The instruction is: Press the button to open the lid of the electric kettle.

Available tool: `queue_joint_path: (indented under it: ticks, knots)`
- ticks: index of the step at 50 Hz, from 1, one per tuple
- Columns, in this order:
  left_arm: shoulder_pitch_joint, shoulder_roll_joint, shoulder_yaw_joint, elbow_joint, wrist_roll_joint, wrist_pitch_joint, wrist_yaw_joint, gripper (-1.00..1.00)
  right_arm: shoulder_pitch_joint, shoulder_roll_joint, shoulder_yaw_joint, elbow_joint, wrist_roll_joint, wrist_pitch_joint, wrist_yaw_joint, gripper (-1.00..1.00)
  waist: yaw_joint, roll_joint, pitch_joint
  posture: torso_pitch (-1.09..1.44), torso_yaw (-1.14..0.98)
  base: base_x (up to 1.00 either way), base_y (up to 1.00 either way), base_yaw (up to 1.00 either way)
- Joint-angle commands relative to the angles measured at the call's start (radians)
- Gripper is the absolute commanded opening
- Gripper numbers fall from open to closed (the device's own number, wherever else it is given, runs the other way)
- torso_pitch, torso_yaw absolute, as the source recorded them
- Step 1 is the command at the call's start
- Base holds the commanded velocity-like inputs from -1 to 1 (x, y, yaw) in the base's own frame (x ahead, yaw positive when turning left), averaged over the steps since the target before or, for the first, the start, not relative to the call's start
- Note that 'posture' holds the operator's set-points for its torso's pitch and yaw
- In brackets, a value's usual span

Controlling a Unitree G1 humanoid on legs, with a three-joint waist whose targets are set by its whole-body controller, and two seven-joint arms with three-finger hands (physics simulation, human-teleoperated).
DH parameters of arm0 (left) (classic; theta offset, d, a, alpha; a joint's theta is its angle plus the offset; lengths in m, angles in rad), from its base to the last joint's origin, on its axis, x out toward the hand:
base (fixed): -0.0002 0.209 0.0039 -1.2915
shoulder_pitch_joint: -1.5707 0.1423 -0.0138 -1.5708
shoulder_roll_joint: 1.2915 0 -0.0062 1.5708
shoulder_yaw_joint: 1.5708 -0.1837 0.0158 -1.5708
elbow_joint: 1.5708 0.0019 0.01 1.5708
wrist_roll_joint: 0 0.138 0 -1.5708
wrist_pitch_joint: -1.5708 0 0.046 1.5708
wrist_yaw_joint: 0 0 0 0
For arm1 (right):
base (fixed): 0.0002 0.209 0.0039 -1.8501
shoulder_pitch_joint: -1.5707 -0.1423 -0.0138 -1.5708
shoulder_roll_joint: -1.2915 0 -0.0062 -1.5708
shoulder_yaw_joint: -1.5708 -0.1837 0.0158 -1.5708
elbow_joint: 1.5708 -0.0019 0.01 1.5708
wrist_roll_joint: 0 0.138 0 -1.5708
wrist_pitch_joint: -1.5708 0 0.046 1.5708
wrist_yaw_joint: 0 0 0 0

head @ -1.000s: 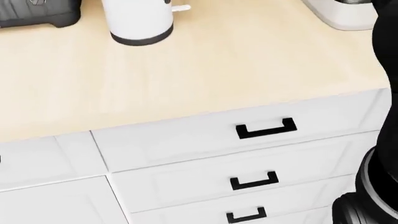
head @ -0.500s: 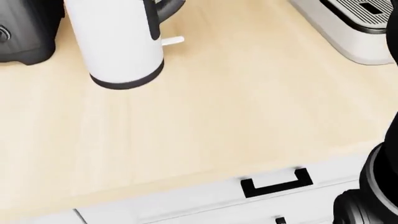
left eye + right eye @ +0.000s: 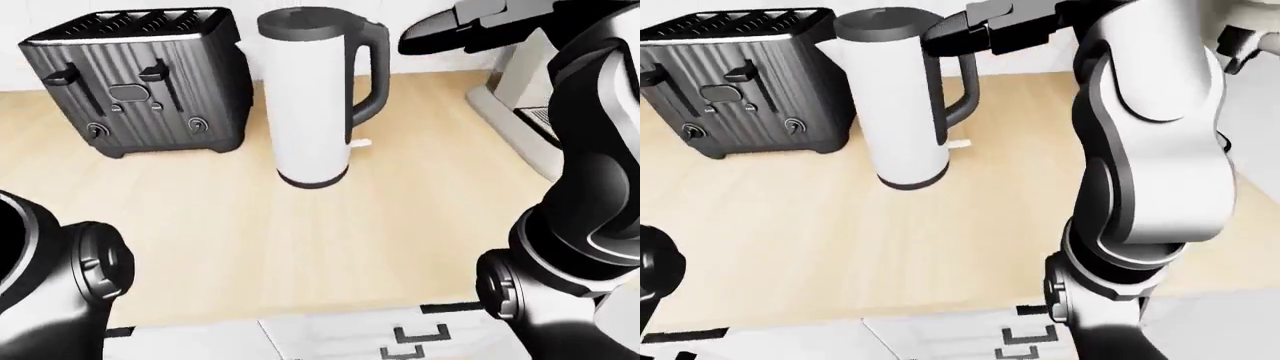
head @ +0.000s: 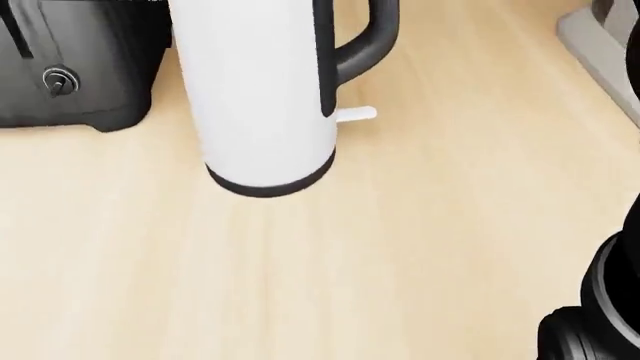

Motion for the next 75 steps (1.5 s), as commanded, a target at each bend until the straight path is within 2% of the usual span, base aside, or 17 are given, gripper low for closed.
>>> queue_joint_path:
  ticks: [1, 2, 3, 4, 5, 7, 8, 10, 12, 14, 15, 16, 21, 26, 57, 69, 75]
  knots:
    - [-0.021, 0.01, 0.015, 0.008, 0.01, -0.011, 0.009, 1.0, -0.025, 0.0, 0.007, -0.009, 0.004, -0.021, 0.004, 1.0, 0.002, 0.002, -0.007, 0.0, 0.0, 0.0, 0.0, 0.98]
    - [-0.021, 0.01, 0.013, 0.006, 0.01, -0.011, 0.01, 1.0, -0.026, 0.001, 0.007, -0.009, 0.004, -0.02, 0.004, 1.0, 0.002, 0.018, -0.005, 0.0, 0.0, 0.0, 0.0, 0.97]
    - [-0.02, 0.009, 0.011, 0.008, 0.012, -0.014, 0.009, 1.0, -0.026, 0.0, 0.007, -0.009, 0.004, -0.02, 0.005, 1.0, 0.005, 0.05, -0.018, 0.0, 0.0, 0.0, 0.0, 0.98]
    - [-0.019, 0.01, 0.01, 0.009, 0.014, -0.015, 0.007, 1.0, -0.028, 0.001, 0.004, -0.009, 0.004, -0.017, 0.004, 1.0, 0.011, 0.062, -0.036, 0.0, 0.0, 0.0, 0.0, 0.97]
    - [-0.019, 0.01, 0.012, 0.01, 0.014, -0.015, 0.007, 1.0, -0.026, 0.0, 0.004, -0.007, 0.003, -0.02, 0.004, 1.0, 0.014, 0.053, -0.023, 0.0, 0.0, 0.0, 0.0, 0.98]
    - [-0.02, 0.011, 0.013, 0.01, 0.012, -0.014, 0.007, 1.0, -0.027, 0.0, 0.007, -0.006, 0.001, -0.018, 0.003, 1.0, 0.027, 0.033, -0.027, 0.0, 0.0, 0.0, 0.0, 0.95]
    - [-0.02, 0.011, 0.013, 0.009, 0.012, -0.014, 0.008, 1.0, -0.028, 0.0, 0.007, -0.003, 0.0, -0.016, 0.002, 1.0, 0.015, 0.016, -0.029, 0.0, 0.0, 0.0, 0.0, 0.49]
    - [-0.017, 0.011, 0.011, 0.008, 0.014, -0.017, 0.006, 1.0, -0.03, 0.004, 0.001, -0.003, 0.003, -0.009, 0.002, 1.0, 0.008, -0.004, 0.015, 0.0, 0.0, 0.0, 0.0, 0.0]
    - [-0.019, 0.013, 0.011, 0.008, 0.02, -0.02, 0.006, 1.0, -0.032, 0.004, -0.007, 0.0, 0.009, -0.01, -0.002, 1.0, 0.006, -0.022, 0.02, 0.0, 0.0, 0.0, 0.0, 0.0]
    - [-0.024, 0.017, 0.014, 0.006, 0.018, -0.015, 0.006, 1.0, -0.035, 0.003, -0.005, -0.002, 0.012, -0.009, -0.007, 1.0, 0.011, -0.063, 0.008, 0.0, 0.0, 0.0, 0.0, 0.0]
    - [-0.026, 0.018, 0.013, 0.005, 0.017, -0.012, 0.008, 1.0, -0.035, 0.002, -0.004, -0.002, 0.013, -0.009, -0.008, 1.0, 0.023, -0.06, 0.0, 0.0, 0.0, 0.0, 0.0, 0.0]
    - [-0.027, 0.02, 0.011, 0.005, 0.02, -0.009, 0.008, 1.0, -0.036, 0.002, -0.003, -0.002, 0.014, -0.008, -0.01, 1.0, 0.012, -0.046, 0.014, 0.0, 0.0, 0.0, 0.0, 0.0]
    - [-0.025, 0.02, 0.004, 0.0, 0.033, 0.001, 0.003, 1.0, -0.038, -0.002, -0.005, -0.002, 0.019, -0.006, -0.016, 1.0, -0.009, -0.021, 0.002, 0.0, 0.0, 0.0, 0.0, 0.0]
    - [-0.03, 0.011, 0.004, 0.0, 0.044, 0.017, -0.002, 1.0, -0.04, 0.0, -0.001, 0.004, 0.022, -0.009, -0.022, 1.0, -0.02, -0.012, -0.007, -0.02, 0.0, 0.0, 0.0, 0.0]
    - [-0.044, -0.015, 0.005, -0.009, 0.084, 0.041, -0.02, 1.0, -0.056, -0.004, -0.003, -0.002, 0.033, 0.005, -0.031, 1.0, -0.02, -0.019, -0.166, -0.33, 0.0, 0.0, 0.0, 0.0]
    - [-0.047, -0.019, 0.009, -0.013, 0.077, 0.048, -0.017, 1.0, -0.051, -0.006, -0.004, -0.003, 0.039, 0.004, -0.035, 1.0, -0.012, -0.02, -0.247, -0.45, 0.0, 0.0, 0.0, 0.0]
    - [-0.035, -0.023, 0.005, -0.015, 0.082, 0.038, -0.022, 1.0, -0.043, -0.002, 0.003, -0.001, 0.036, -0.004, -0.034, 1.0, -0.006, -0.021, -0.296, -0.51, 0.0, 0.0, 0.0, 0.0]
